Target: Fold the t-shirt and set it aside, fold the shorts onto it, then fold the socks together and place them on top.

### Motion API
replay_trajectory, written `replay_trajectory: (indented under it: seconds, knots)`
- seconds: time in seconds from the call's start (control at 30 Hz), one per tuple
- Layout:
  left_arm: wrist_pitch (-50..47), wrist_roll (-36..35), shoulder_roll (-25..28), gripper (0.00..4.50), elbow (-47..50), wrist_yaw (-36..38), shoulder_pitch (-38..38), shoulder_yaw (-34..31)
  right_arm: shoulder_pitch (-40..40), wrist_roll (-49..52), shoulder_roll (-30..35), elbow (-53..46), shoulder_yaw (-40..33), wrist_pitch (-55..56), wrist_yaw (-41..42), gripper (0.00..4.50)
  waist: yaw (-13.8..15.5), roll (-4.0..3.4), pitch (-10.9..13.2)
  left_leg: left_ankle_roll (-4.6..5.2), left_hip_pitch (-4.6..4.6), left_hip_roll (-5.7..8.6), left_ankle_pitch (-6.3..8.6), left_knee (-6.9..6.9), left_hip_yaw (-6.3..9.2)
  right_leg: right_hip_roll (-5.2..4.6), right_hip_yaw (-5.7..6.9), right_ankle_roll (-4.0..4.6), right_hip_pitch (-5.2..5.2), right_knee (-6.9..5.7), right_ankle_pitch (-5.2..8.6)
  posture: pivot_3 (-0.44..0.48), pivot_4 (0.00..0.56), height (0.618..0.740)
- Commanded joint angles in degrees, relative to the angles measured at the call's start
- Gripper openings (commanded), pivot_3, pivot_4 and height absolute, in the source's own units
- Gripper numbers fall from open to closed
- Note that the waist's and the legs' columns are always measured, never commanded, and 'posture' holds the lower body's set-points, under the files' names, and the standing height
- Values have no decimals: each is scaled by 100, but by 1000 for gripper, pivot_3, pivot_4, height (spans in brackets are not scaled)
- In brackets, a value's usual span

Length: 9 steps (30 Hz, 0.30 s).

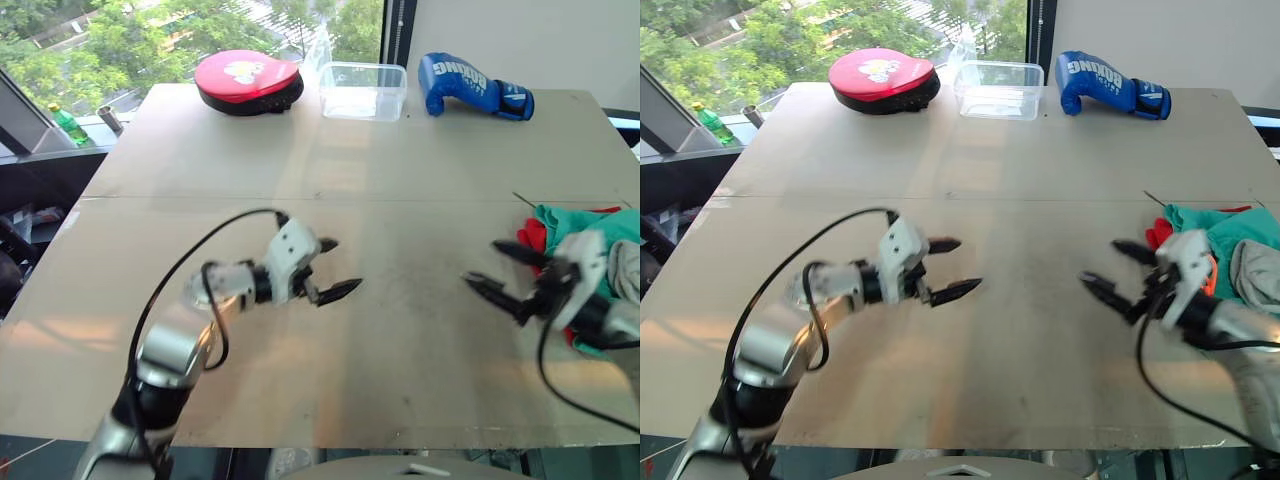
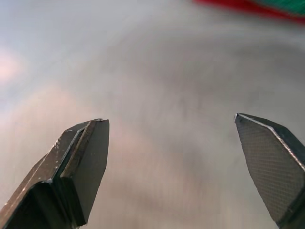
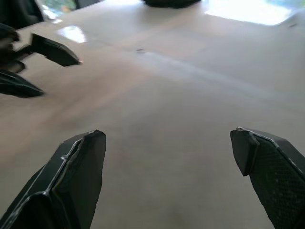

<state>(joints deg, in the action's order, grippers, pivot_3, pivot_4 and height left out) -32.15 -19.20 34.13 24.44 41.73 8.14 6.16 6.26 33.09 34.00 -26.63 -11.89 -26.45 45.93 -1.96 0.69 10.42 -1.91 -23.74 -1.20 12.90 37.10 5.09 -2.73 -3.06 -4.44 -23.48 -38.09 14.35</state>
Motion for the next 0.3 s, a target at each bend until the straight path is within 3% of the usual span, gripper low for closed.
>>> replay_trajectory:
  seconds: [0.03, 0.17, 0.3]
  knots:
    - [260, 66, -109, 4500, 546, -418, -474, -458, 82, -525, 70, 334, 389, 775, 413, 4402, 23, 0, 0, 0, 2, 0, 0, 2, 0, -1, 0, 0, 1, -2, 0, 0, 150, 731]
    - [511, 172, -133, 4500, 717, -571, -1316, -567, 71, -853, 69, 1136, 564, 1459, 772, 4402, 54, 0, -3, 0, 12, 0, 0, 5, -2, -1, 1, 2, 9, -2, -1, 0, 150, 731]
    - [864, 356, -158, 4500, 589, -606, -1644, -521, 74, -1043, 30, 1684, 597, 1916, 907, 4402, 81, 0, -4, -1, 18, 0, 0, 5, -4, 0, 0, 3, 13, -2, -1, 0, 150, 731]
